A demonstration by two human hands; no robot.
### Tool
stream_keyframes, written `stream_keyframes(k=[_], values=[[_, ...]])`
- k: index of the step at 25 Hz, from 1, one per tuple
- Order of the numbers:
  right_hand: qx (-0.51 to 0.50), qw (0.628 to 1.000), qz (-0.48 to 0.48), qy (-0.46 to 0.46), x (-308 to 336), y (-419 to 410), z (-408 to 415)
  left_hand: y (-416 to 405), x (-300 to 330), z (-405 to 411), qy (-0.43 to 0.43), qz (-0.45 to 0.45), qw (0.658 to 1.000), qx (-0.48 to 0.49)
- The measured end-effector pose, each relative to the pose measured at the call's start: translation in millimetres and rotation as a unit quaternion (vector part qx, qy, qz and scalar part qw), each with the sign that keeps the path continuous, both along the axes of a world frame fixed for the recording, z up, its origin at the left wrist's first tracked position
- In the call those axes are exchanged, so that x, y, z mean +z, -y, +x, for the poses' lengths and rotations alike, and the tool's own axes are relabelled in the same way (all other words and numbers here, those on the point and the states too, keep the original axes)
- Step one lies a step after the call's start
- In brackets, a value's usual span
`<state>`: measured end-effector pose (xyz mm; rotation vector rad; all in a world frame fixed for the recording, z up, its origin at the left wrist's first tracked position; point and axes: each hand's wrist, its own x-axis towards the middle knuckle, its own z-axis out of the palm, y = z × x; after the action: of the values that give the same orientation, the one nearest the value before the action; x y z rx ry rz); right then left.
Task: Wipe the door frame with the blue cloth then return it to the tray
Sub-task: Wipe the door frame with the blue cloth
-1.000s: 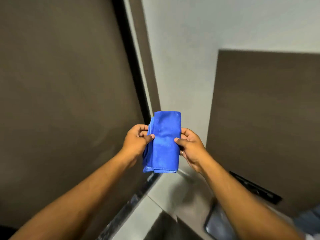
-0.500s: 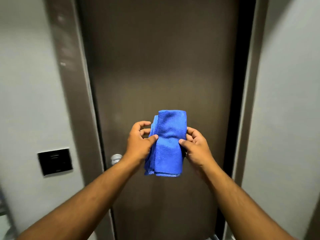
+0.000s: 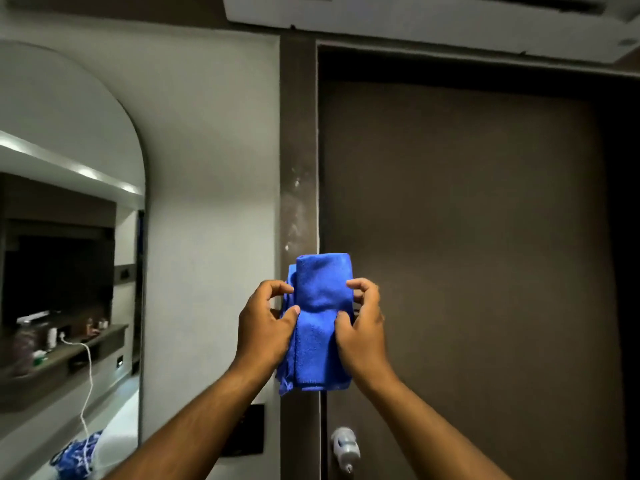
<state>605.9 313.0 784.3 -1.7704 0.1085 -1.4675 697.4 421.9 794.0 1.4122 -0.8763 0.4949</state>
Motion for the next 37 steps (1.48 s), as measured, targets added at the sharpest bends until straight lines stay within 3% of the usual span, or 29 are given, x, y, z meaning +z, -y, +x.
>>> stream_keyframes(k=[6, 8, 11, 15, 19, 21, 25, 29, 35, 37], values=[[-0.070, 0.984, -0.165, 0.015, 32, 19, 78, 19, 25, 64, 0.060, -0.017, 0.991, 0.120], [-0.140, 0.969, -0.203, 0.020, 34, 27, 100, 27, 27, 84, 0.079, -0.003, 0.989, 0.123], [-0.304, 0.921, -0.242, -0.036, 27, 36, 126, 34, 25, 106, 0.104, 0.030, 0.986, 0.126], [-0.420, 0.850, -0.284, -0.144, 17, 25, 144, 28, 16, 120, 0.170, 0.059, 0.970, 0.162], [-0.431, 0.830, -0.323, -0.145, 14, 12, 167, 6, 39, 156, 0.217, 0.127, 0.902, 0.352], [-0.431, 0.819, -0.353, -0.138, 13, 13, 174, -4, 54, 174, 0.197, 0.168, 0.889, 0.378], [-0.405, 0.833, -0.365, -0.097, 13, 15, 180, -15, 63, 205, 0.288, 0.206, 0.841, 0.409], [-0.389, 0.841, -0.371, -0.055, 20, 24, 183, -12, 75, 219, 0.327, 0.179, 0.823, 0.428], [-0.403, 0.846, -0.347, -0.046, 131, 25, 187, -5, 93, 220, 0.344, 0.194, 0.811, 0.432], [-0.395, 0.849, -0.349, -0.037, 115, 30, 185, -4, 103, 217, 0.349, 0.199, 0.807, 0.432]])
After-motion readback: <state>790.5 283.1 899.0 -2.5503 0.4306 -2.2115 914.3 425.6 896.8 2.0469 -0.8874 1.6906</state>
